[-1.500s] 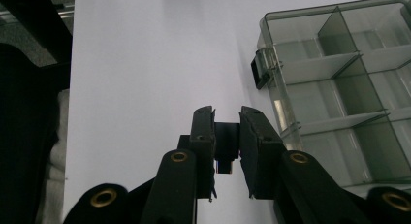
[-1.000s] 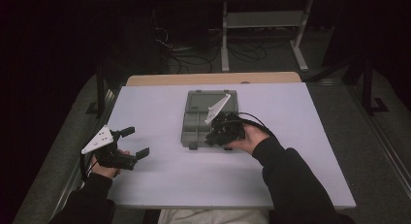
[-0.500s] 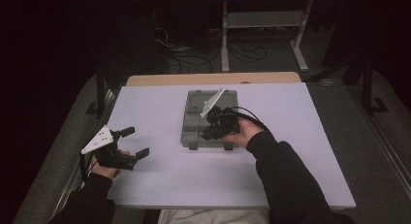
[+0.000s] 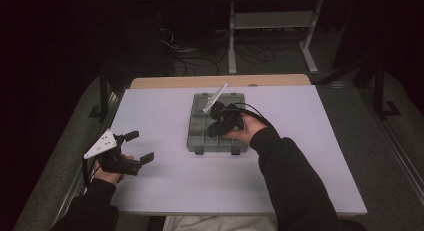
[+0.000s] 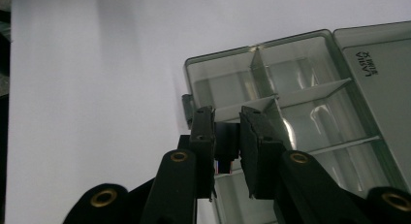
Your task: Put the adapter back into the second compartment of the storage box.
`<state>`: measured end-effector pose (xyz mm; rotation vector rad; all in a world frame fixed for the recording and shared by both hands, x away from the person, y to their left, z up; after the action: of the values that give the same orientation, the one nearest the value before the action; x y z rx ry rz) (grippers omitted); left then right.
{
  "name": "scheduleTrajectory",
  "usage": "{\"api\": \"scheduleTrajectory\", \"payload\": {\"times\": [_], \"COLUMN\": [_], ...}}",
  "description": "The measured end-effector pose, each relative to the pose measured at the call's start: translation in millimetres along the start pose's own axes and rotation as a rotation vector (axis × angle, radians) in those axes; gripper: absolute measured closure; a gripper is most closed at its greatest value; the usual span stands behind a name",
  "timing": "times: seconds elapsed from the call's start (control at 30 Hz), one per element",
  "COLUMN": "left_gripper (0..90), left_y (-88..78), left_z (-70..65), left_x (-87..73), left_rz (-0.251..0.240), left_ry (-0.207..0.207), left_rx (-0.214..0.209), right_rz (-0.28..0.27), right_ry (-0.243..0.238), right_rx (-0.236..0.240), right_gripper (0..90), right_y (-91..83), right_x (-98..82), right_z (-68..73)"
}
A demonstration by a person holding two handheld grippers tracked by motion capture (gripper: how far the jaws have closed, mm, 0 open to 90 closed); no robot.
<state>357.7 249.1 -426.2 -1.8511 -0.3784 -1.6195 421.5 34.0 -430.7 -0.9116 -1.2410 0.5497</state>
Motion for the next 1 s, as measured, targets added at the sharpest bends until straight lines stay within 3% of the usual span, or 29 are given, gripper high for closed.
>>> {"api": "scheduleTrajectory", "payload": {"times": [1.0], "left_gripper": [0.0], "left_y": [-1.4], "left_z": [0.5], "left_x": [0.3], "left_rz": [-0.005], "left_ry": [-0.006], "left_rx": [0.001], "right_rz": [0.036], "right_ry": [0.096], "right_rx": [-0.024], "right_gripper": [75.6], "right_y": [21.4], "right_x": [19.9], "right_z": [-45.5]}}
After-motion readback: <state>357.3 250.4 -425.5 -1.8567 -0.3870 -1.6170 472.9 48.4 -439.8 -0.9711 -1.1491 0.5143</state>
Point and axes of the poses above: each handheld gripper's, and its own axes: y roughly forward along the jaws, x roughly out of its top, z roughly to its left, the point moved 10 cm from there along y, roughly forward along the jaws
